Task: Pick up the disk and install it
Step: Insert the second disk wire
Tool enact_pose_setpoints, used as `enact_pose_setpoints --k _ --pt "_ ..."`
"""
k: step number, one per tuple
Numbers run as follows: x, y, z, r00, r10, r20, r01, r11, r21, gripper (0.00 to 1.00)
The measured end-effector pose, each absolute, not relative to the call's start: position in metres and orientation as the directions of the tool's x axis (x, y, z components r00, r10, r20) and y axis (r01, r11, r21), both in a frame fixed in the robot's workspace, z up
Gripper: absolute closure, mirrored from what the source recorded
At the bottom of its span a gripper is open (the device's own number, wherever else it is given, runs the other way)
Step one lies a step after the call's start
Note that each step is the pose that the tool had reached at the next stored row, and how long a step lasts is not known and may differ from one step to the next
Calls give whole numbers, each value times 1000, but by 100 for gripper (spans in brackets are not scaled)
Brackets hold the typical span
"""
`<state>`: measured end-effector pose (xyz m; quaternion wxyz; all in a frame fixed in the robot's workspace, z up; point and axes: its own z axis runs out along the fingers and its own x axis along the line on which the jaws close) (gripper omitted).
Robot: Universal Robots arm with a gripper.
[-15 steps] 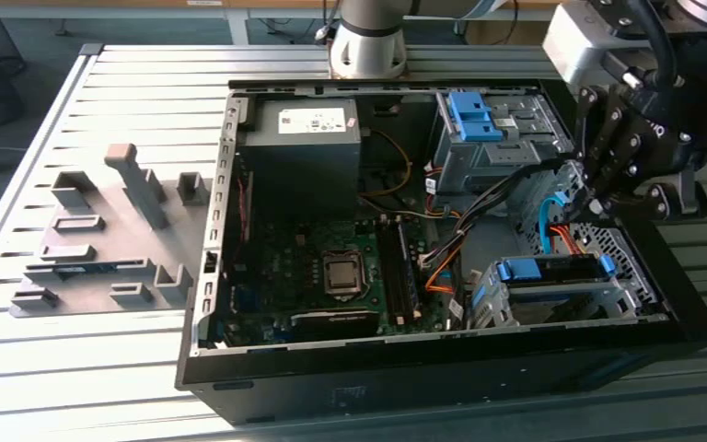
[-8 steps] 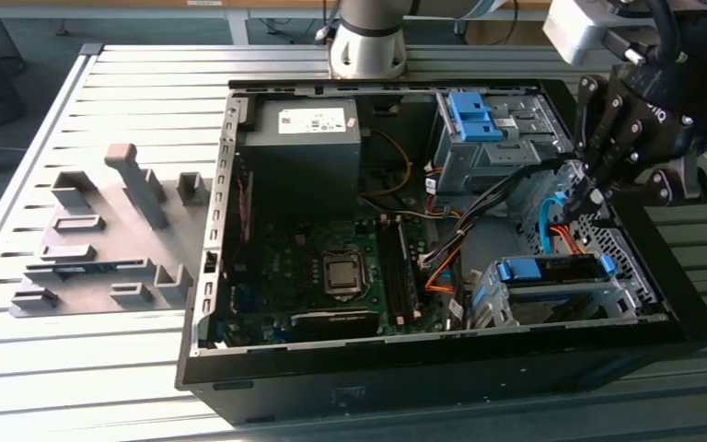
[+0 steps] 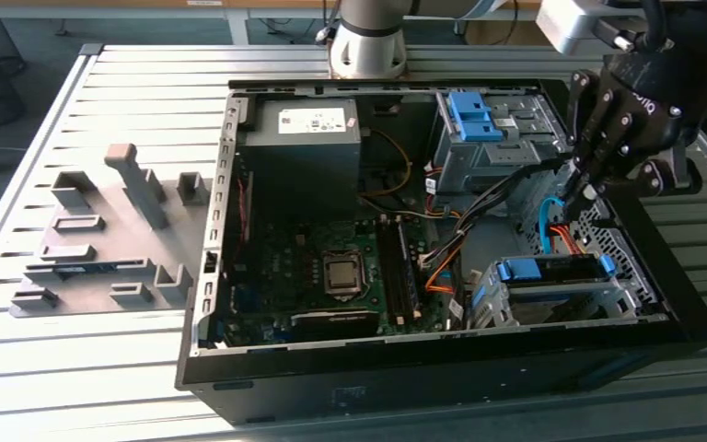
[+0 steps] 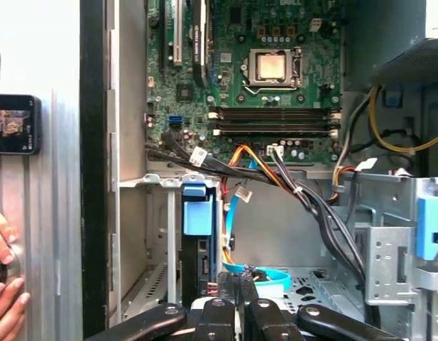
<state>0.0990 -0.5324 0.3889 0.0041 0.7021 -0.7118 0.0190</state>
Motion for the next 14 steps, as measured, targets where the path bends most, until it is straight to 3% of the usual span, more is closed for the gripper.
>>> enact_pose_setpoints --k 4,5,14 --pt "100 -529 387 -14 -998 56 -1000 13 -17 81" --pt "101 -528 386 -14 -998 58 -1000 13 -14 75" --pt "103 -525 381 -13 -997 72 -1000 13 -2 75"
